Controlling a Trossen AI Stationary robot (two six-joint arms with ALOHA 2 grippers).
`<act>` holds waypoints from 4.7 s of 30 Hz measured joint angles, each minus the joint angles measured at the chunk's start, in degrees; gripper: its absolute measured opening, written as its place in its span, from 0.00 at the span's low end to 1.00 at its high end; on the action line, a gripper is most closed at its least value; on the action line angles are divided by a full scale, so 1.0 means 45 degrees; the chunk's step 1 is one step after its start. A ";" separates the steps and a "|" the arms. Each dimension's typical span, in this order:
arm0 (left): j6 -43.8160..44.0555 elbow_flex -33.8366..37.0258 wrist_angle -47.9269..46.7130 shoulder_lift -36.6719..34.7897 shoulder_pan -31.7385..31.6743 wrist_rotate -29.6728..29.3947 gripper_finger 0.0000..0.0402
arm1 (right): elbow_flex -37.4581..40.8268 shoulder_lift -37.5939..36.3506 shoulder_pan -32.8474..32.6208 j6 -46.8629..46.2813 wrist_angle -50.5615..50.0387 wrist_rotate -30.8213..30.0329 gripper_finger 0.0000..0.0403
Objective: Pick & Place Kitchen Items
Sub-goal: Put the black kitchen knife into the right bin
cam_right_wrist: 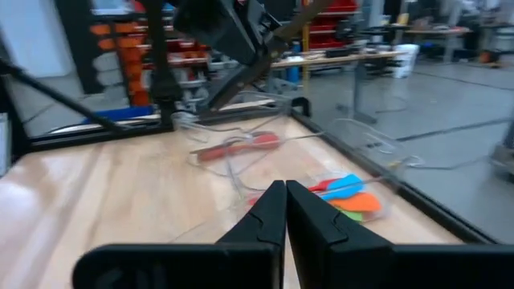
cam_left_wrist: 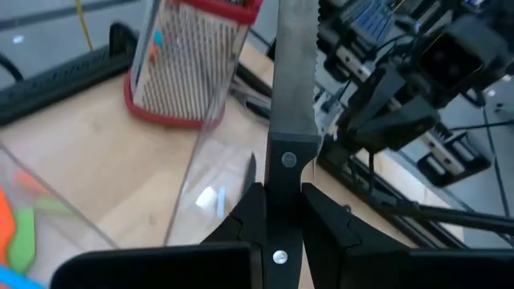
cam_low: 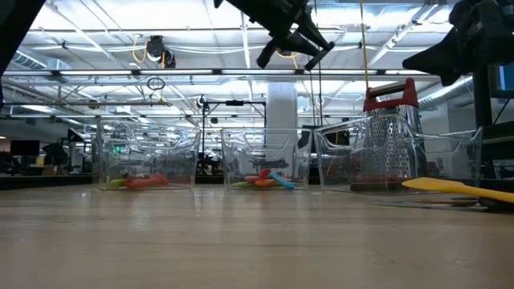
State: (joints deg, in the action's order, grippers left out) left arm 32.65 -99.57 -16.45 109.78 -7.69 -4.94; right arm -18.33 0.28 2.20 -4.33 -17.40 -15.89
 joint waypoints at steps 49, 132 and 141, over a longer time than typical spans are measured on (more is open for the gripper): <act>-0.3862 0.0010 0.4096 0.0008 0.0685 -0.2596 0.10 | -0.0005 0.7501 0.0001 -0.4997 0.9875 -0.1121 0.58; -0.3375 0.0015 0.4925 0.1321 0.0589 -0.1146 0.08 | -0.0024 1.2180 0.1030 -0.6363 1.4952 -0.1022 0.15; -0.3683 0.0010 0.4869 0.1302 0.0417 -0.1096 0.29 | -0.0010 1.1786 0.1105 -0.6776 1.4576 -0.1620 0.08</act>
State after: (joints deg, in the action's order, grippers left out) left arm 16.07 -99.52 5.46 115.64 -5.81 -9.87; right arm -18.37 53.32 7.17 -34.83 48.20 -23.18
